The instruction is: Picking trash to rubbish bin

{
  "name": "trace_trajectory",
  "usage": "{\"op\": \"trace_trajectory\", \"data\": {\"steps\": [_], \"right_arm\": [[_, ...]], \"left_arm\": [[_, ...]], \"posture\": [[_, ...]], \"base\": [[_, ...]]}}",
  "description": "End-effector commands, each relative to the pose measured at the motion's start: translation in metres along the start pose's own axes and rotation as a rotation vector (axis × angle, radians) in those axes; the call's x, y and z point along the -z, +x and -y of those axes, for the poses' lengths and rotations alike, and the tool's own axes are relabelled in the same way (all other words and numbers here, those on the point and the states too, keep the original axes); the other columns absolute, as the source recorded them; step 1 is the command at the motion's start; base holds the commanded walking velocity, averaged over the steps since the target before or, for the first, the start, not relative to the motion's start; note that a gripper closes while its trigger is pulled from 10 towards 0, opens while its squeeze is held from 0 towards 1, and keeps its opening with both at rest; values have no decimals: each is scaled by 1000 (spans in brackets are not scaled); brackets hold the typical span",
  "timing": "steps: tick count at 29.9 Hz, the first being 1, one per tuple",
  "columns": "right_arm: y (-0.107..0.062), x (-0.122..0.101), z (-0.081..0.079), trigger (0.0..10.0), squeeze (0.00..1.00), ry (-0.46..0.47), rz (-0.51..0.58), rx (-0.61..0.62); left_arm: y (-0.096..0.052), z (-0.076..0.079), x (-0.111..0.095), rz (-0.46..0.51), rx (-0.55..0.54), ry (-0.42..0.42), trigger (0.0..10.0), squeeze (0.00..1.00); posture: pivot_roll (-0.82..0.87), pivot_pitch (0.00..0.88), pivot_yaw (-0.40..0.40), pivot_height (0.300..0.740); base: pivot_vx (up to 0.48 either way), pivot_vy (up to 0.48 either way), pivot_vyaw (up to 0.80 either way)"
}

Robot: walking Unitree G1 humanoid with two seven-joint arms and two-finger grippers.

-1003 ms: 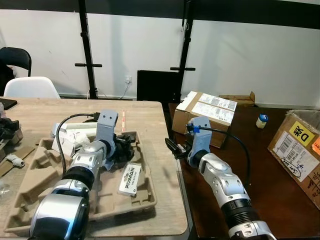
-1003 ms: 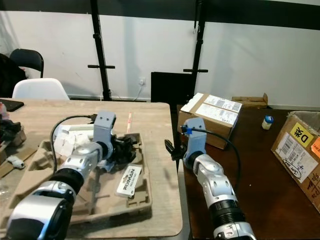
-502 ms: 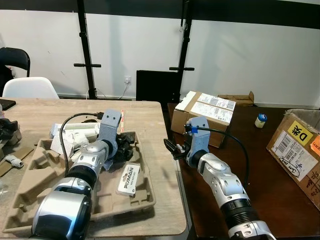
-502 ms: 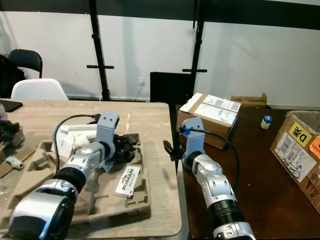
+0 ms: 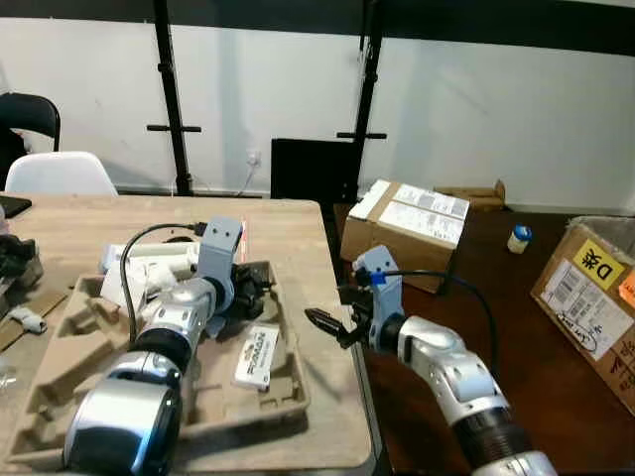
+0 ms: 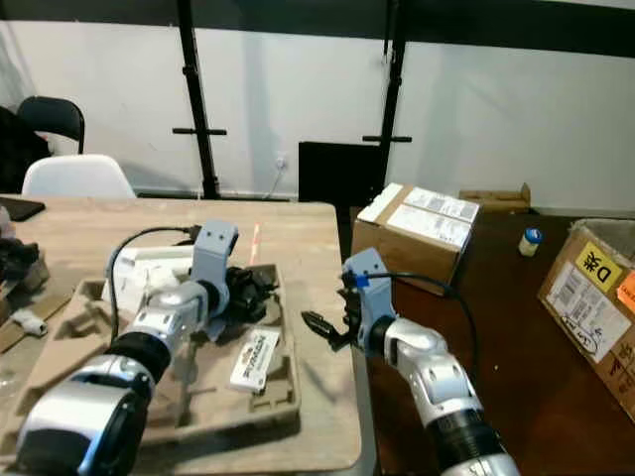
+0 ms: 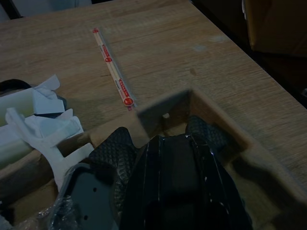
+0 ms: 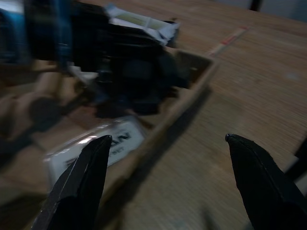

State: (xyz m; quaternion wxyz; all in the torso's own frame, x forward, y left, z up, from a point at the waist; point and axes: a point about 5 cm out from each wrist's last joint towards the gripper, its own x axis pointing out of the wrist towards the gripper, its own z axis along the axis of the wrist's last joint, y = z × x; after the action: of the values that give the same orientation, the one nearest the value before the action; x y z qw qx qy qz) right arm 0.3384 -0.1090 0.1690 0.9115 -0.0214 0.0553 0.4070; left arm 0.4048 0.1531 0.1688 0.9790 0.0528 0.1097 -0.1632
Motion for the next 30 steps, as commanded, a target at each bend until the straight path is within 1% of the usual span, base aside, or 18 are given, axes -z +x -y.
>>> {"op": "trace_trajectory", "data": {"steps": [1,5,9,10,12,14,16,17,18,19,20,21,22,24,25,27,28,30], "right_arm": [[0,2,-7,10000,0,0,-14,-54],[0,3,-12,10000,0,-21,-23,-95],[1,6,-8,10000,0,-32,-27,-39],[1,4,-4,10000,0,-26,-16,-2],[1,3,-1,10000,0,-21,-7,17],[-1,-2,5,10000,0,3,22,57],[-4,-8,10,10000,0,34,60,85],[-5,-10,11,10000,0,44,74,93],[-5,-10,11,10000,0,44,74,93],[-6,-15,15,10000,0,70,109,110],[-6,-17,16,10000,0,83,124,116],[-6,-17,16,10000,0,83,124,116],[-7,-20,19,10000,0,101,151,137],[-7,-21,20,10000,0,109,162,149],[-6,-23,22,10000,0,120,179,174],[-6,-24,23,10000,0,121,182,182],[-6,-25,23,10000,0,121,191,197],[-6,-26,24,10000,0,119,198,202]], "left_arm": [[-3,-3,19,-79,-4,-19,0,0],[-3,-4,16,-67,4,-29,0,0],[-5,-10,7,-22,4,-62,0,0],[-6,-15,-2,24,3,-87,0,0],[-7,-18,-8,61,8,-103,0,0],[-13,-27,-30,181,32,-158,0,0],[-23,-34,-55,324,93,-213,0,0],[-27,-35,-62,372,126,-220,0,0],[-27,-35,-62,372,126,-220,0,0],[-40,-32,-76,466,248,-248,0,0],[-46,-30,-80,503,301,-260,0,0],[-46,-30,-80,503,301,-260,0,0],[-57,-24,-83,550,396,-303,0,0],[-60,-22,-83,571,420,-317,0,0],[-64,-16,-75,573,427,-294,10000,0],[-64,-13,-70,558,426,-273,10000,0],[-66,-5,-61,535,448,-211,10000,0],[-67,-3,-59,537,456,-191,10000,0]], "posture": [[36,52,-15,740],[36,49,-14,740],[35,47,-11,740],[33,46,-9,740],[32,44,-8,740],[31,43,-7,740],[33,41,-8,740],[33,41,-8,740],[33,41,-8,740],[36,39,-12,740],[44,34,-17,740],[44,34,-17,740],[49,30,-22,740],[49,30,-22,740],[49,27,-29,740],[49,27,-29,740],[51,25,-30,740],[52,26,-32,740]], "base": [[0,0,0],[0,0,0],[0,0,0],[0,0,0],[0,0,0],[0,0,0],[0,0,0],[0,0,0],[0,0,0],[0,0,0],[0,0,0],[0,0,0],[0,0,0],[0,0,0],[0,0,0],[0,0,0],[0,0,0],[0,0,0]]}}
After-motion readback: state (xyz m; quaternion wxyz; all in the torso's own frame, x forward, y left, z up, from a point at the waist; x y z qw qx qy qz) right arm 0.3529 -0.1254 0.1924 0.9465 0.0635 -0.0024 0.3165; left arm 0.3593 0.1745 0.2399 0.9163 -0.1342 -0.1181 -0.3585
